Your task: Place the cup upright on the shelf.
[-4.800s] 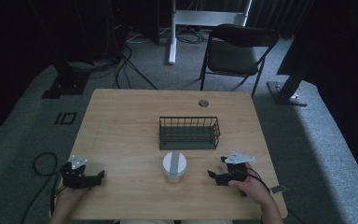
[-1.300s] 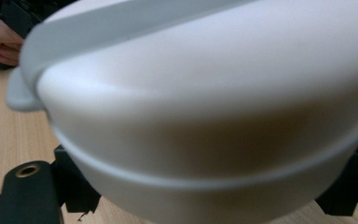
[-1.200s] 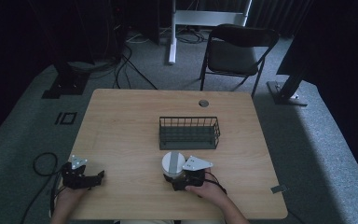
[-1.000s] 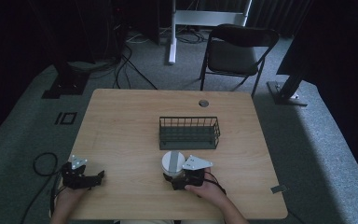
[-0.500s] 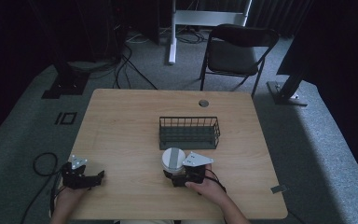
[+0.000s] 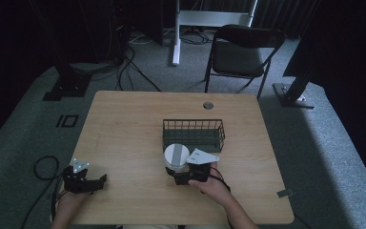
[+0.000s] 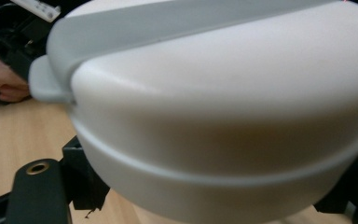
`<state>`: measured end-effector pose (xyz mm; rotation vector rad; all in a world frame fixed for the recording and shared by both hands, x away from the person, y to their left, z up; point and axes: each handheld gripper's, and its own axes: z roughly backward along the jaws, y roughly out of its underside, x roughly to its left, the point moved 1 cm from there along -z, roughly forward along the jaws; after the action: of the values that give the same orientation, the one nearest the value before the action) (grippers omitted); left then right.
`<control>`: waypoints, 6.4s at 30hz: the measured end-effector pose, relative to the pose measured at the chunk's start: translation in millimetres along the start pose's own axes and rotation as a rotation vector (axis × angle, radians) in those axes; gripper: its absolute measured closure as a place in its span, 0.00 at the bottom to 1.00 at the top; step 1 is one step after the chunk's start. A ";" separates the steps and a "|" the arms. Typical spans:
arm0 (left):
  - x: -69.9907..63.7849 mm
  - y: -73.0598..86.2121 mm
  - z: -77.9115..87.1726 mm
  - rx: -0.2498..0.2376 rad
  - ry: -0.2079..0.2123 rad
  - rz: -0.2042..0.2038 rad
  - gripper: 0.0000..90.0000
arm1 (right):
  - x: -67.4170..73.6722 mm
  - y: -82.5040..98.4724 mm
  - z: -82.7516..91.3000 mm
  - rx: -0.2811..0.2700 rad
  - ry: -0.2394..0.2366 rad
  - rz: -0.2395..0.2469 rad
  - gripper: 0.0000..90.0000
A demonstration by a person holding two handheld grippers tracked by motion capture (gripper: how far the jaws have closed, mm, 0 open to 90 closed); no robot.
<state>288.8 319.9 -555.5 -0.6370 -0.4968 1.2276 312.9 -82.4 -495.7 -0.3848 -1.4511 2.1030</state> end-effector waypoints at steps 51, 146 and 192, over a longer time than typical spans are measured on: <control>-0.1 0.0 -0.1 -0.001 -0.001 0.001 0.00 | -80.9 -73.2 6.2 -0.071 0.508 -0.139 0.20; -0.4 0.5 0.4 0.000 -0.002 0.004 0.00 | -84.5 -29.6 -28.1 0.030 0.537 -0.199 0.14; -0.5 0.5 0.4 -0.001 -0.002 0.004 0.00 | -68.9 -11.8 29.8 -0.018 0.465 -0.151 0.14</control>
<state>288.1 319.6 -555.5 -0.6376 -0.4979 1.2323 356.2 -142.5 -478.6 -0.6952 -1.1833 1.7340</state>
